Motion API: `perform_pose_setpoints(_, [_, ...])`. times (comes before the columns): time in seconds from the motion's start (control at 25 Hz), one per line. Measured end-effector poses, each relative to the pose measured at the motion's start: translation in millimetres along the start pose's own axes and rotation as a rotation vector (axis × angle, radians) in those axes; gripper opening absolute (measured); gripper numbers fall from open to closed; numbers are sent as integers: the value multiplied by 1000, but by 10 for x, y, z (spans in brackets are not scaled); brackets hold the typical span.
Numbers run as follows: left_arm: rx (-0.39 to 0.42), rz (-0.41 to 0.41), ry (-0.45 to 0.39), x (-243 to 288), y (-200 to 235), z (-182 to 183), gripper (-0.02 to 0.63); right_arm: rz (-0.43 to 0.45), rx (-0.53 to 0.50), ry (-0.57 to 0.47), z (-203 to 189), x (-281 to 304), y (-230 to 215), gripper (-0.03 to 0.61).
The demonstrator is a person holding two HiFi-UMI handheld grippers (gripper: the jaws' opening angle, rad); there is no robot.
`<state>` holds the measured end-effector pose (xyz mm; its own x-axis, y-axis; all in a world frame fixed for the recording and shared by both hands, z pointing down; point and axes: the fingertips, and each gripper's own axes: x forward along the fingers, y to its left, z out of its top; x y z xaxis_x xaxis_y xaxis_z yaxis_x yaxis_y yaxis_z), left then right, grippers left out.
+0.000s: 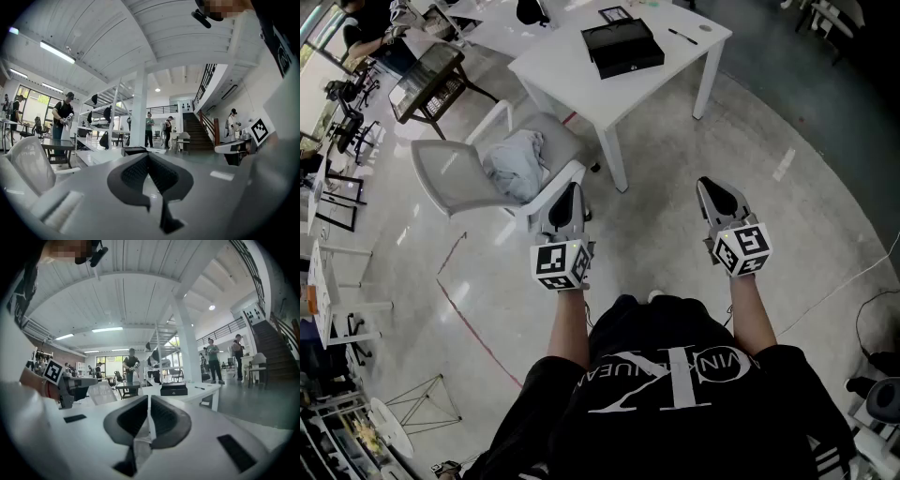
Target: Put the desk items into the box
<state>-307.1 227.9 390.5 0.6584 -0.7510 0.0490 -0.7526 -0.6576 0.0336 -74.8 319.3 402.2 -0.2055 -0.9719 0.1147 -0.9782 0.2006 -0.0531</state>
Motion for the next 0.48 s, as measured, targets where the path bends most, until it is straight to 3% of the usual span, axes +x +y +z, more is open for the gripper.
perform_pose_setpoints(0.48, [-5,13,-30,23,-143,19,9,21,-17,-10,-5,-103,-68,29])
